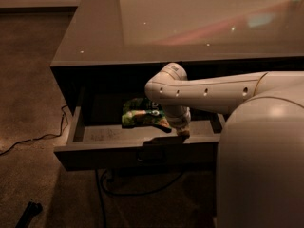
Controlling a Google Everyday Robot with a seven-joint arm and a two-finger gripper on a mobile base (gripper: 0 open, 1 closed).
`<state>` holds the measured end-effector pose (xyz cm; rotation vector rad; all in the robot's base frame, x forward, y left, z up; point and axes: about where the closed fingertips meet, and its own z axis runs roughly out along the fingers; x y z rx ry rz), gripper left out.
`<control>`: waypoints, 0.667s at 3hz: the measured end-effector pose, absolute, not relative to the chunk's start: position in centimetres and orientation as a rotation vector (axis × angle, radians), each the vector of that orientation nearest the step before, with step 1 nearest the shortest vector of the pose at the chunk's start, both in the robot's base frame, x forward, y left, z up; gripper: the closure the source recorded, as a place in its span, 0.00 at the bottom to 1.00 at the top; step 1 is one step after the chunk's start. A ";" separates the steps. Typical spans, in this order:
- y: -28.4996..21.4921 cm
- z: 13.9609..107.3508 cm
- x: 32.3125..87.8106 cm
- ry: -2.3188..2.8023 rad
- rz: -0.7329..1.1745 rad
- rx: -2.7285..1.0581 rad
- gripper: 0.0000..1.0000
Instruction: Open top drawer
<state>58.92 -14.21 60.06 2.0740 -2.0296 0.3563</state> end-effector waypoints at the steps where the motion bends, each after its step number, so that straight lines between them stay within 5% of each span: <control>1: -14.2 60.1 58.9 -2.030 0.356 2.074 0.12; 2: -14.2 60.1 58.9 -2.030 0.356 2.074 0.00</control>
Offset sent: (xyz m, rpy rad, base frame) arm 0.0000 0.0000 0.0000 0.0000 0.0000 0.0000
